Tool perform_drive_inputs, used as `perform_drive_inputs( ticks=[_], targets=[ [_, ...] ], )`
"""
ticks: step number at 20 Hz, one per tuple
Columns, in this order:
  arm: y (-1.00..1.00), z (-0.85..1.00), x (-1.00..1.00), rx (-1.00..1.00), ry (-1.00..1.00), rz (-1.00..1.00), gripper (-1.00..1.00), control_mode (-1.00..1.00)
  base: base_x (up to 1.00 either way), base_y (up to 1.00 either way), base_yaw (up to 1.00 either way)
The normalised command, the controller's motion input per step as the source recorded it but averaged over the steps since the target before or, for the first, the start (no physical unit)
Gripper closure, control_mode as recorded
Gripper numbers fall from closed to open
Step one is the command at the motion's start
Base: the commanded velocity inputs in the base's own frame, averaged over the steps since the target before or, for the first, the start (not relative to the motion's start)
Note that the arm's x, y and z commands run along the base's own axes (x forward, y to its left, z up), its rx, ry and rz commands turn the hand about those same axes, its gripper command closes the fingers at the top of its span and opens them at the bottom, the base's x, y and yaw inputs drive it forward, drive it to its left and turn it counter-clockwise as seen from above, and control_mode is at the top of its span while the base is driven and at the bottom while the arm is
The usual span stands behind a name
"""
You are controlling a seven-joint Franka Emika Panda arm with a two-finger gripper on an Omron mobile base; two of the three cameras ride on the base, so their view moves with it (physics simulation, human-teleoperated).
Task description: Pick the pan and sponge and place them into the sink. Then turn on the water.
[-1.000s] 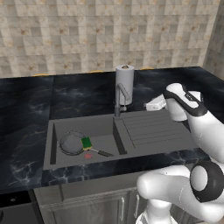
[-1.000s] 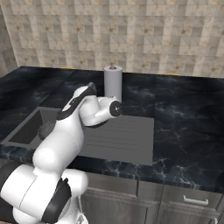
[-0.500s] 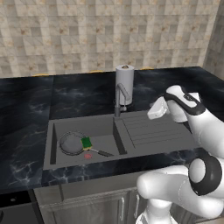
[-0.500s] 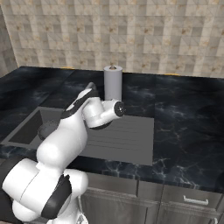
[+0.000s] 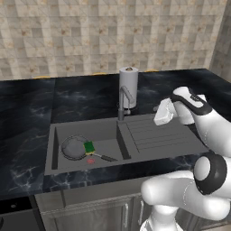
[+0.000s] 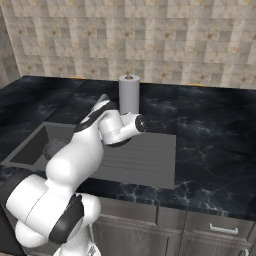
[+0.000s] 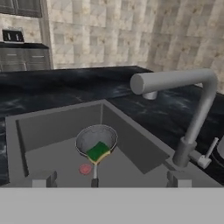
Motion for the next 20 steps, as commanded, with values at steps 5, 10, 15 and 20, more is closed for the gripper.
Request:
perform_drive_inputs(
  ticks=[5,10,15,20],
  targets=[
    [0.04,0.00,0.00,0.02,0.00,0.01,-1.00,-1.00,0.00,0.00,0.00],
    [0.20,0.00,0.00,0.07,0.00,0.00,-1.00,-1.00,0.00,0.00,0.00],
    [0.19,0.00,0.00,0.06,0.00,-0.01,-1.00,-1.00,0.00,0.00,0.00],
    [0.00,0.00,0.10,0.04,-0.01,0.00,-1.00,-1.00,0.00,0.00,0.00]
  ],
)
